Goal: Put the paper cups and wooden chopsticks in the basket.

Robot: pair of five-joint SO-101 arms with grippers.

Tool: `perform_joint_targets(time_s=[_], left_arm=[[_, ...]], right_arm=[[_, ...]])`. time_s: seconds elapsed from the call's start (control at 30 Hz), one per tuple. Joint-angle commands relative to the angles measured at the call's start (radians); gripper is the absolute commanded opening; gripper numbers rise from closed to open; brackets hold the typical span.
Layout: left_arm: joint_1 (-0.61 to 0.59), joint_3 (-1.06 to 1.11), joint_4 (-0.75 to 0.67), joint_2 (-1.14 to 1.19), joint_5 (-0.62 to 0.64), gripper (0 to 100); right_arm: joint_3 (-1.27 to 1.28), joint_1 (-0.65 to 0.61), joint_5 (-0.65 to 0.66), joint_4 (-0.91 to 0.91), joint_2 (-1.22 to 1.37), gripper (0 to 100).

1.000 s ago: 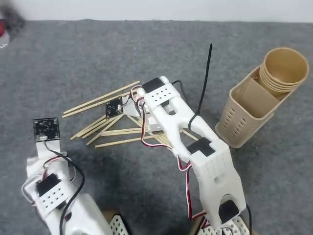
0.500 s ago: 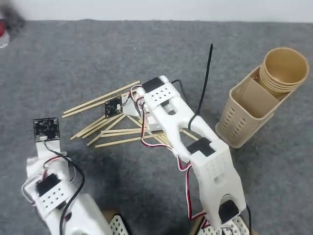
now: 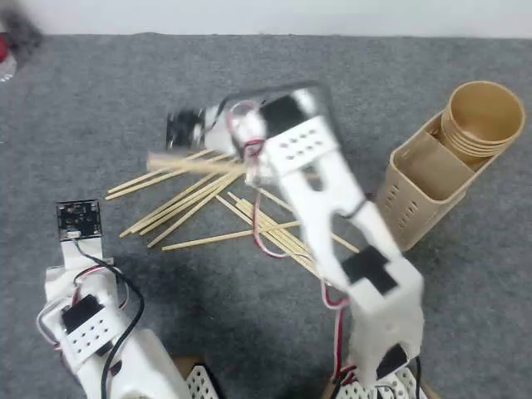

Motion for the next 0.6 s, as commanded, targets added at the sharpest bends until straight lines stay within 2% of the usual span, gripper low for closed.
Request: perform_joint_targets(time_s=[0.0,0.13,0.4,0.5,0.57], left_arm=[[-0.002,-0.012,0.003,-0.018,0.005,12],[-0.002,-0.01,0.003,-0.018,0.005,12],[-0.002,-0.01,0.003,-0.018,0.005,12],[-0.002,-0.01,0.005,-0.018,0.003,12],[-0.002,-0.01,0.005,-0.018,0.003,12]], right_arm=[[-0.14,0.064,-0.08,0.051,-0.191,0.7],[-0.226,0.148,-0.226,0.074,-0.318,0.7],[-0.244,0.475,-0.764,0.067,-0.527,0.7],[-0.242,0.579,-0.873,0.088,-0.578,0.7],[-0.242,0.598,-0.907,0.116,-0.604,0.7]])
